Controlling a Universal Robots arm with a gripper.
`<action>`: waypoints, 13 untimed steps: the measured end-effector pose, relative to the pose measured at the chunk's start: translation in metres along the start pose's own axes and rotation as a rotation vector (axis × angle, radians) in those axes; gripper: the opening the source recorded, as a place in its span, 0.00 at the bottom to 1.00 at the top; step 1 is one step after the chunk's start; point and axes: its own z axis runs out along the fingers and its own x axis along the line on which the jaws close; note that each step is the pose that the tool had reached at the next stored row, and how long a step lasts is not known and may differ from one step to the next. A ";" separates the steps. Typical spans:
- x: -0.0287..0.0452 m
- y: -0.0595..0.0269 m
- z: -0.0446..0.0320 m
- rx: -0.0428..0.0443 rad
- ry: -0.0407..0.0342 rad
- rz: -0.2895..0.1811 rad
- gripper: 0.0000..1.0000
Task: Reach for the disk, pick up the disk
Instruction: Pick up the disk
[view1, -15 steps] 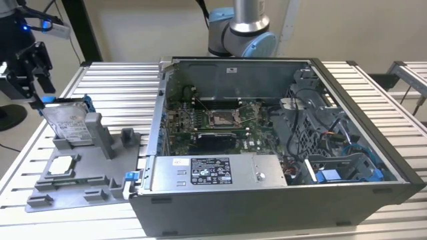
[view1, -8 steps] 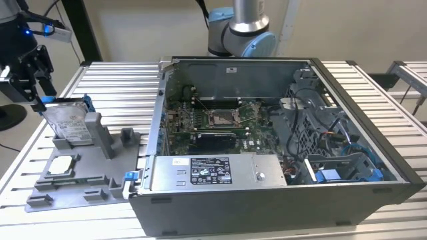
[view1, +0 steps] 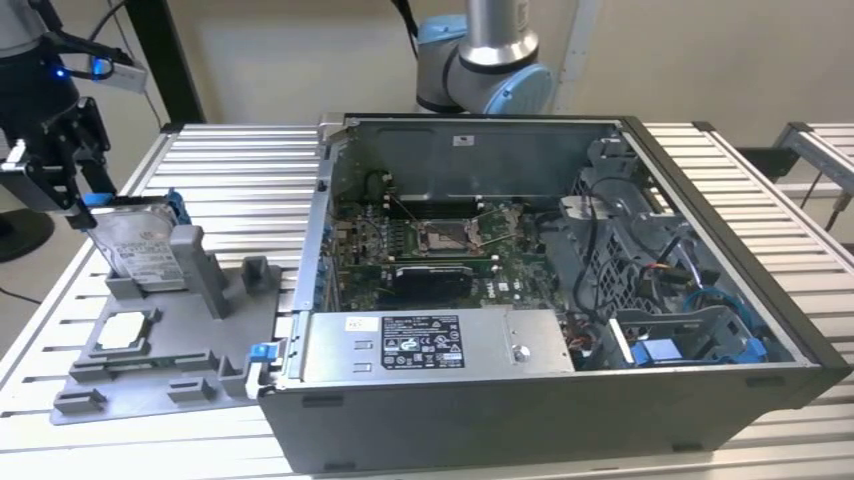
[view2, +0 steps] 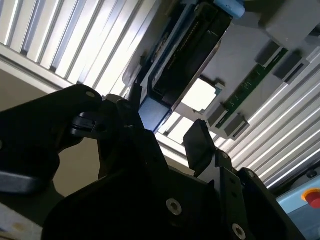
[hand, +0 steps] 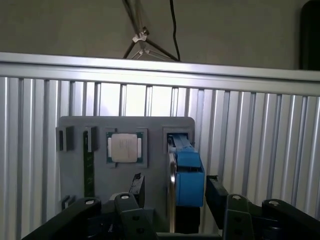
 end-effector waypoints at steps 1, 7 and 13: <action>0.0000 0.0000 0.0012 0.0002 0.0000 -0.001 1.00; -0.0001 0.0001 0.0112 0.0021 -0.0015 -0.007 1.00; -0.0001 0.0000 0.0192 0.0048 -0.0028 -0.008 1.00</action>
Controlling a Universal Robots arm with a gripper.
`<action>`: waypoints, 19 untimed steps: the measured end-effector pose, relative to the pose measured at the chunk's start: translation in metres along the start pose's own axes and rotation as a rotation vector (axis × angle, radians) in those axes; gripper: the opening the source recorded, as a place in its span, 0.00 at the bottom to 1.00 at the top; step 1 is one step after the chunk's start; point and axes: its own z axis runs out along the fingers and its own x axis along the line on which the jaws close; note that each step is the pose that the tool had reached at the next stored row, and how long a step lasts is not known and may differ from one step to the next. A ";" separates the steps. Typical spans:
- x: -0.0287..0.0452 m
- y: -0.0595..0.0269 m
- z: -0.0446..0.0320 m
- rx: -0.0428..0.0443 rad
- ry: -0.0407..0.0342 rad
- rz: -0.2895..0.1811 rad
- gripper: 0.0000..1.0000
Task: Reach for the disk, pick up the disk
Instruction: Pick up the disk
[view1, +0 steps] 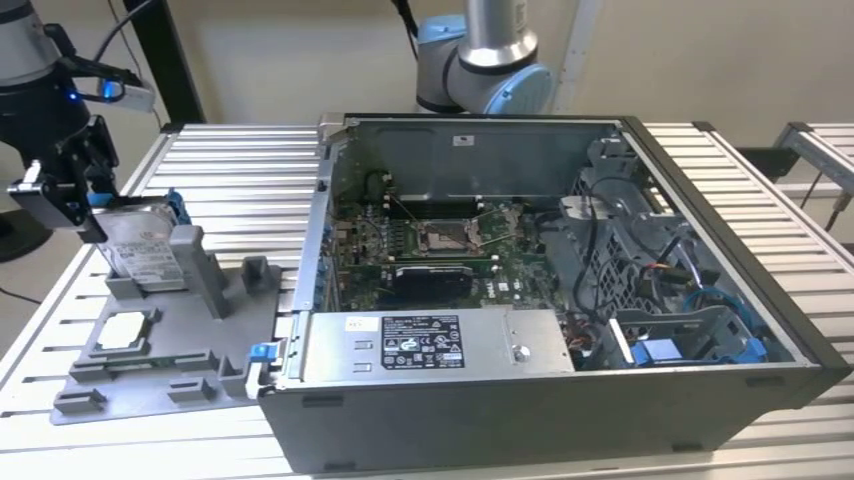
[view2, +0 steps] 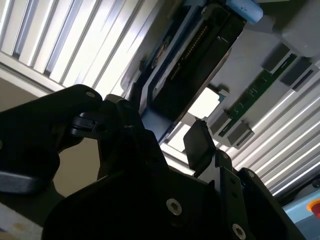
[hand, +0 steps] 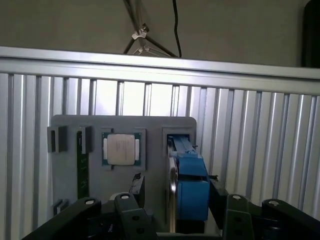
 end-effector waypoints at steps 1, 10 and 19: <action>0.0000 0.0000 0.0014 0.0003 -0.0001 0.000 1.00; 0.0000 0.0000 0.0123 0.0027 -0.0018 0.000 1.00; -0.0002 0.0001 0.0136 0.0079 -0.0015 0.000 1.00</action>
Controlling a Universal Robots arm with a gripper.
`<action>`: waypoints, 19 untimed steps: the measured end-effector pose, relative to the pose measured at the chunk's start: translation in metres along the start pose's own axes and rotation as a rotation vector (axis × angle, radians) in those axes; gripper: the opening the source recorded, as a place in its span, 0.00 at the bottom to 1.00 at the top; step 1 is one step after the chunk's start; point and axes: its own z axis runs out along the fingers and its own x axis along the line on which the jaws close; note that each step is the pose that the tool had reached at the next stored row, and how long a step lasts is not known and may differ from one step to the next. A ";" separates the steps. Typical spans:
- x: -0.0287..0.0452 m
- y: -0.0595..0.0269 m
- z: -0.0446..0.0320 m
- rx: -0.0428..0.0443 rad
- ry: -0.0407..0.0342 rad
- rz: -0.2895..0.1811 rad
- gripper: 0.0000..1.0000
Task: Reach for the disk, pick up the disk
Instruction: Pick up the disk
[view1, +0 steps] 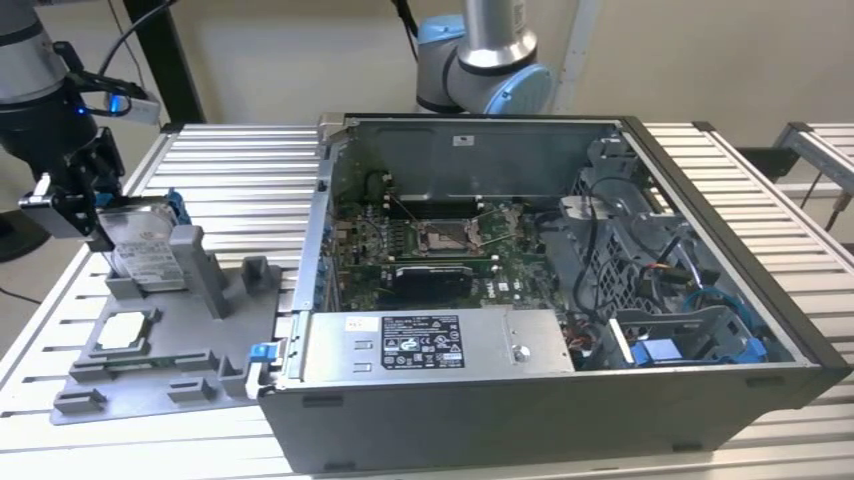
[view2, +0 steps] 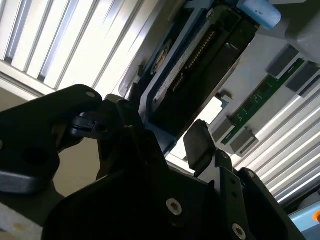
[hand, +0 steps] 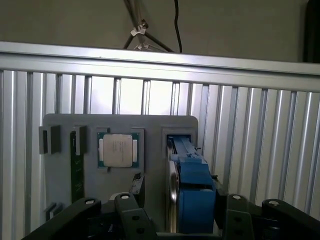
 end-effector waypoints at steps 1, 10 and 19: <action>0.0000 0.0000 0.0000 0.0001 0.0000 0.000 1.00; 0.0000 0.0001 0.0000 0.0011 0.0001 0.000 0.00; 0.0000 0.0002 0.0000 0.0027 0.0001 0.000 0.00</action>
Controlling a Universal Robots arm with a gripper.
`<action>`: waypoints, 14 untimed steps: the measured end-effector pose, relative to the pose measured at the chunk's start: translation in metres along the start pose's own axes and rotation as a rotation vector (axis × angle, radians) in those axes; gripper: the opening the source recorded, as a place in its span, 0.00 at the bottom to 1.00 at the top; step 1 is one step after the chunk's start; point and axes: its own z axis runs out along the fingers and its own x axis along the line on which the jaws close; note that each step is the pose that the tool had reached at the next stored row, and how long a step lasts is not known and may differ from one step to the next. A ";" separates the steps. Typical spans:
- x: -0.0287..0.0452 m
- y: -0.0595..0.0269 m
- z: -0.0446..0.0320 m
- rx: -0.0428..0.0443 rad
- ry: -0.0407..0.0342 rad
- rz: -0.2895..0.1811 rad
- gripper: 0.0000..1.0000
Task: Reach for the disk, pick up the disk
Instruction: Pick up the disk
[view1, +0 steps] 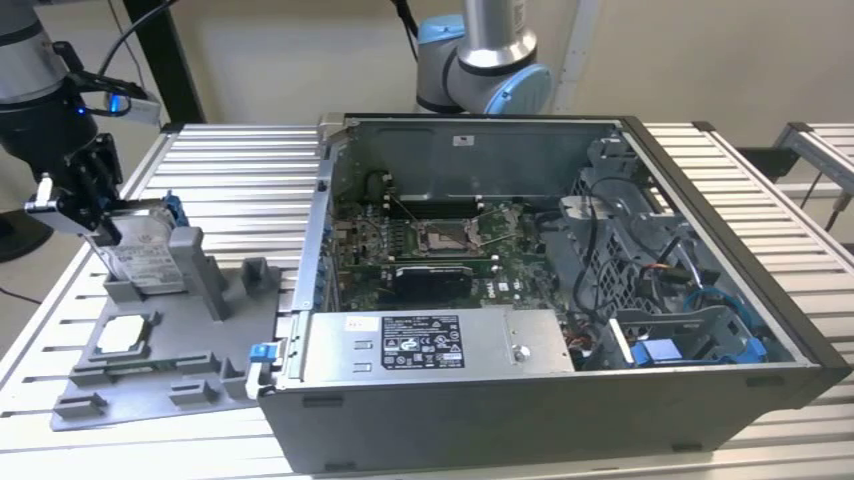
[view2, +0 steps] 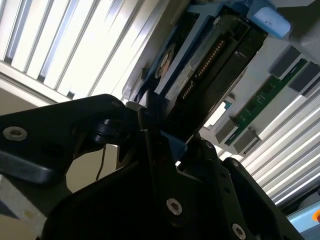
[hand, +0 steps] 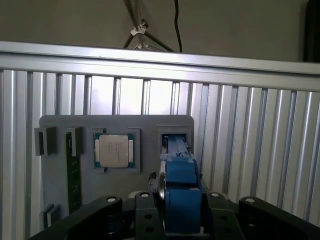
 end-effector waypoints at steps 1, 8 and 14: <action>0.0000 0.0000 0.0000 0.0001 0.0000 0.000 0.00; 0.0000 0.0000 0.0000 0.0009 0.0000 0.000 0.00; -0.0005 0.0001 0.0000 0.0003 0.0139 0.000 0.00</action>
